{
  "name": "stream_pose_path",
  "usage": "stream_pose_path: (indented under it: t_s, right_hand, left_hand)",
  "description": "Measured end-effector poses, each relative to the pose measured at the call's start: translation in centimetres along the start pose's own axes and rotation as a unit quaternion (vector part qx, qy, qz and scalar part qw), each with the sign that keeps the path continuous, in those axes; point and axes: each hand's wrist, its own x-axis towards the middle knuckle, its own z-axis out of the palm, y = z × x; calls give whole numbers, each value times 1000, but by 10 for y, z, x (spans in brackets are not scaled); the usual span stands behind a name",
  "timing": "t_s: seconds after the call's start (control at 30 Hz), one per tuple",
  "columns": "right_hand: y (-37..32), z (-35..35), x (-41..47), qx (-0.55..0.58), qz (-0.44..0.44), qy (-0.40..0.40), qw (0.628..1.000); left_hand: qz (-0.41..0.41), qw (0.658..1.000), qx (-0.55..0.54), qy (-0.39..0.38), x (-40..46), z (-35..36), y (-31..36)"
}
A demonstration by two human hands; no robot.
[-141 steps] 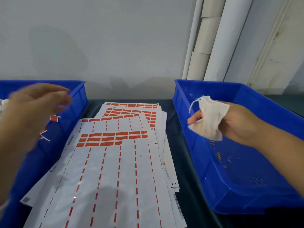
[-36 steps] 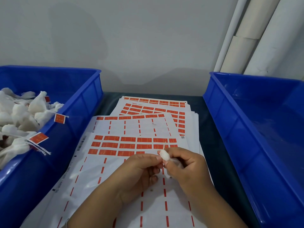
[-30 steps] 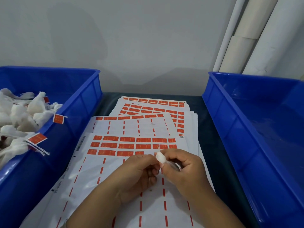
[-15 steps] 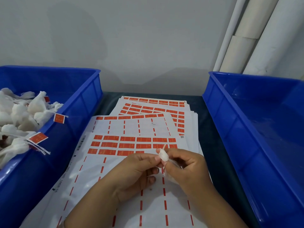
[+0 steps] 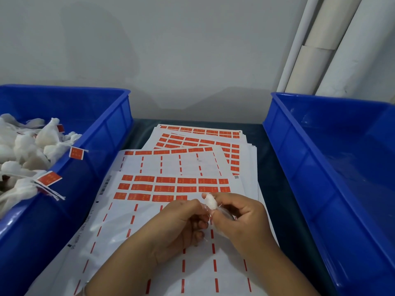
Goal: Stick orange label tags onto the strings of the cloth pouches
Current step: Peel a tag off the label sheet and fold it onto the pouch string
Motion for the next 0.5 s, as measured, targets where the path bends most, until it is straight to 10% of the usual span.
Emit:
stream_pose_path:
  t_s: [0.5]
  right_hand:
    - [1,-2,3,21,4,22,1000]
  left_hand:
    - [68,998,4,3,0,-4,2]
